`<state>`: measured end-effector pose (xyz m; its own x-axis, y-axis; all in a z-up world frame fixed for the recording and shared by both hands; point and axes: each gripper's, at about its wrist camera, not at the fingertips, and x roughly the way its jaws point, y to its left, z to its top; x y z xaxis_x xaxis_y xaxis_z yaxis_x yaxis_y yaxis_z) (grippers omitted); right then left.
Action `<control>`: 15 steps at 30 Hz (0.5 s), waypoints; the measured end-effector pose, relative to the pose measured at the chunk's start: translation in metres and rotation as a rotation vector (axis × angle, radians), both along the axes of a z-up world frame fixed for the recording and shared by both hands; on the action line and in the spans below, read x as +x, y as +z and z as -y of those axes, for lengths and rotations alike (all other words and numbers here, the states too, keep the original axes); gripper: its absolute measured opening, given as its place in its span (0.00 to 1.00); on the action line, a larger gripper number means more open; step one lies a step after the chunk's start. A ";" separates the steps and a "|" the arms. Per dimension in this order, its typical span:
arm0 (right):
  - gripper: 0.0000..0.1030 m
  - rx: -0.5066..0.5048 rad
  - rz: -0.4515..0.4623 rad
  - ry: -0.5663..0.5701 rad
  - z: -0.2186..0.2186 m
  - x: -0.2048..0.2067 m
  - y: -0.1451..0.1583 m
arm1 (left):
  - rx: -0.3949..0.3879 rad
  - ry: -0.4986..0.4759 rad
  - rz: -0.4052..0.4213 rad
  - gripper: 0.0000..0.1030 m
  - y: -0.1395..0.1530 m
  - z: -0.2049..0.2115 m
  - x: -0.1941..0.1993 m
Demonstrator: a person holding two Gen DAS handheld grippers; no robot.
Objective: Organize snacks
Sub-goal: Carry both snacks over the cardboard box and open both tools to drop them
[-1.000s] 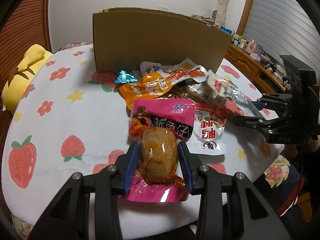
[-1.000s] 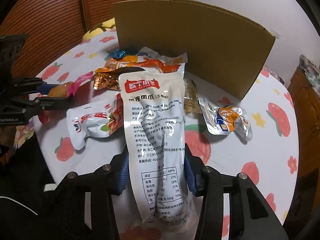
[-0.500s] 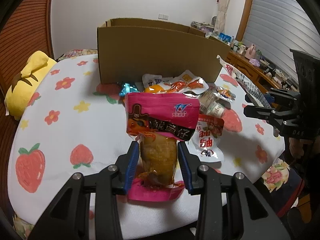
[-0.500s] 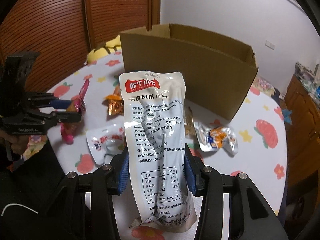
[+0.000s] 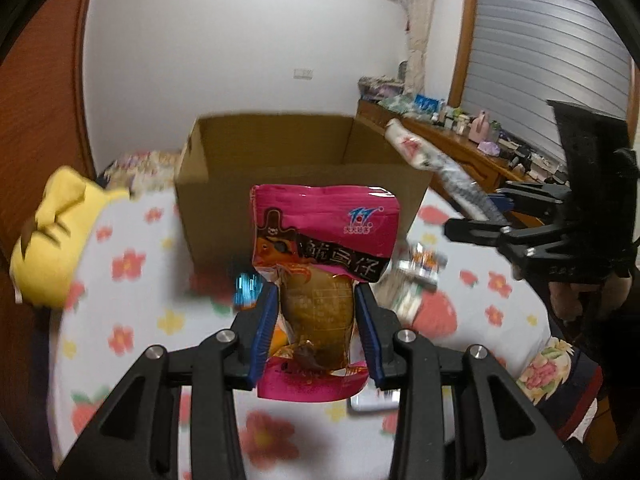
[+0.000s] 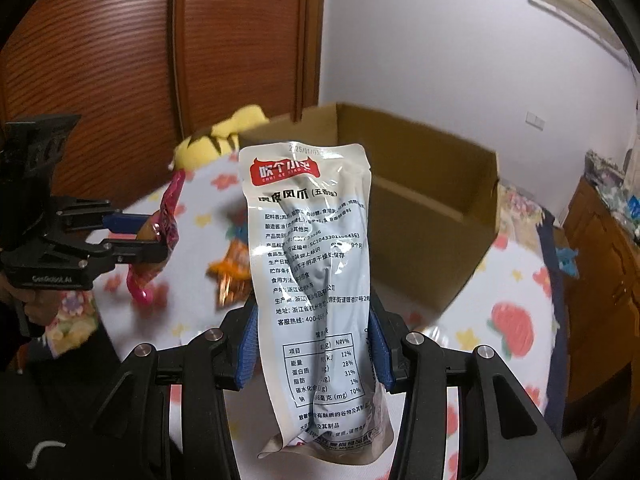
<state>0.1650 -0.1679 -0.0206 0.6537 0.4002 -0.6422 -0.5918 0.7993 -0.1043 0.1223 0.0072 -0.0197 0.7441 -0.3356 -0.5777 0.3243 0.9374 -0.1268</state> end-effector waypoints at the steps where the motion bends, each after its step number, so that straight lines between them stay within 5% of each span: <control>1: 0.46 -0.006 0.012 -0.002 -0.002 0.005 0.005 | 0.005 -0.003 0.010 0.36 0.005 0.001 0.004; 15: 0.46 -0.034 0.040 -0.049 -0.011 0.096 0.035 | 0.057 -0.038 0.060 0.36 0.057 0.002 0.097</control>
<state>0.2607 -0.1572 0.0143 0.6973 0.3453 -0.6281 -0.5467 0.8229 -0.1545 0.2192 0.0052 0.0373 0.7651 -0.3326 -0.5514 0.3655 0.9293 -0.0533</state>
